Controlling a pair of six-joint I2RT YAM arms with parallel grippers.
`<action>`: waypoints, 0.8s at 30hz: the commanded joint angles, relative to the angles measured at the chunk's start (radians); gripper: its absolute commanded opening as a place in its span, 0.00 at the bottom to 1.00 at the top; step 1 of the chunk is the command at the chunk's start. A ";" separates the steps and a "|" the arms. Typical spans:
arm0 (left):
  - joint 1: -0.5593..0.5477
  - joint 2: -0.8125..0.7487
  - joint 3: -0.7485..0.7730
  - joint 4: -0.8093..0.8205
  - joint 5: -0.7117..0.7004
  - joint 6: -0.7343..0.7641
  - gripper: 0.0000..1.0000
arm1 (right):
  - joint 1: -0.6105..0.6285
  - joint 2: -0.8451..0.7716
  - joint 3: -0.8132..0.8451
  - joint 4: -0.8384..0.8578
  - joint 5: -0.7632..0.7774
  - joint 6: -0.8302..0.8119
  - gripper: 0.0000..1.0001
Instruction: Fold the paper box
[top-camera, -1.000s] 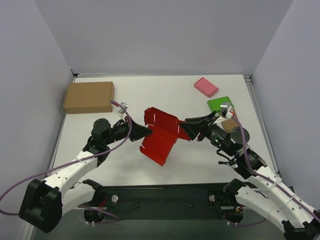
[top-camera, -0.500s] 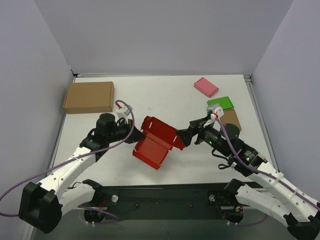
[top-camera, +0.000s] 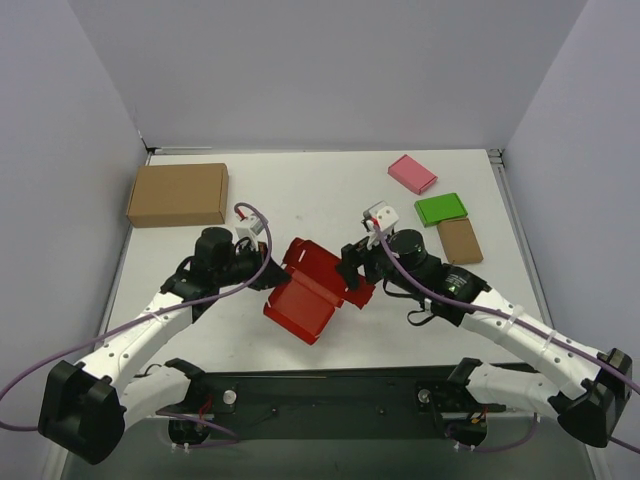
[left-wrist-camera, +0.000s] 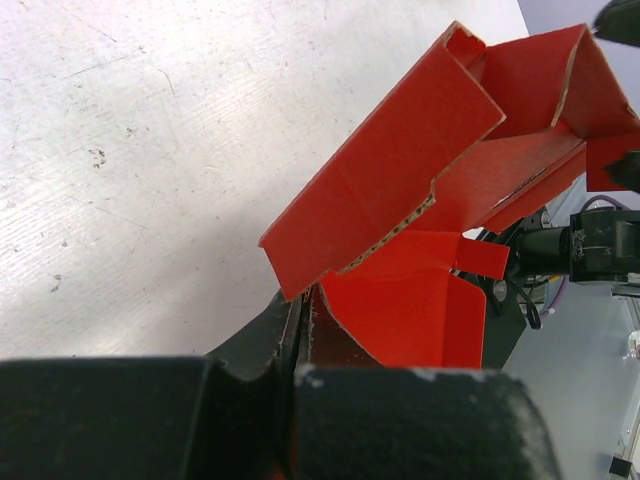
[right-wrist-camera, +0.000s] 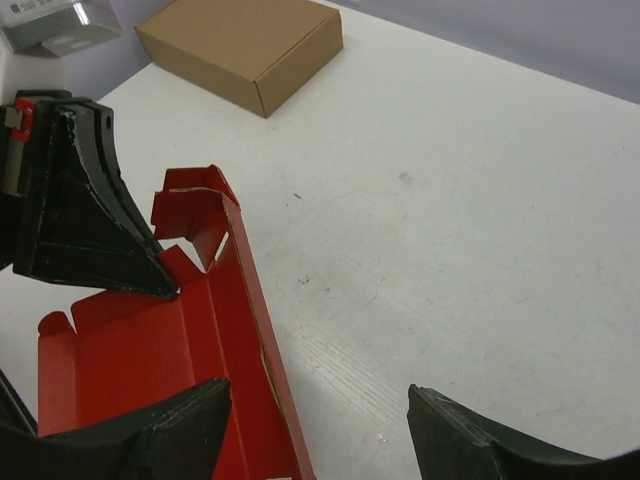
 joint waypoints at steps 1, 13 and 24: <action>0.002 -0.031 0.017 0.048 0.073 0.030 0.00 | 0.009 0.030 0.037 0.033 -0.033 -0.038 0.67; 0.005 -0.094 -0.012 0.116 0.243 0.045 0.00 | -0.107 0.023 -0.009 0.168 -0.366 0.011 0.08; 0.050 -0.152 -0.095 0.263 0.321 -0.056 0.00 | -0.204 -0.063 -0.060 0.243 -0.624 0.092 0.00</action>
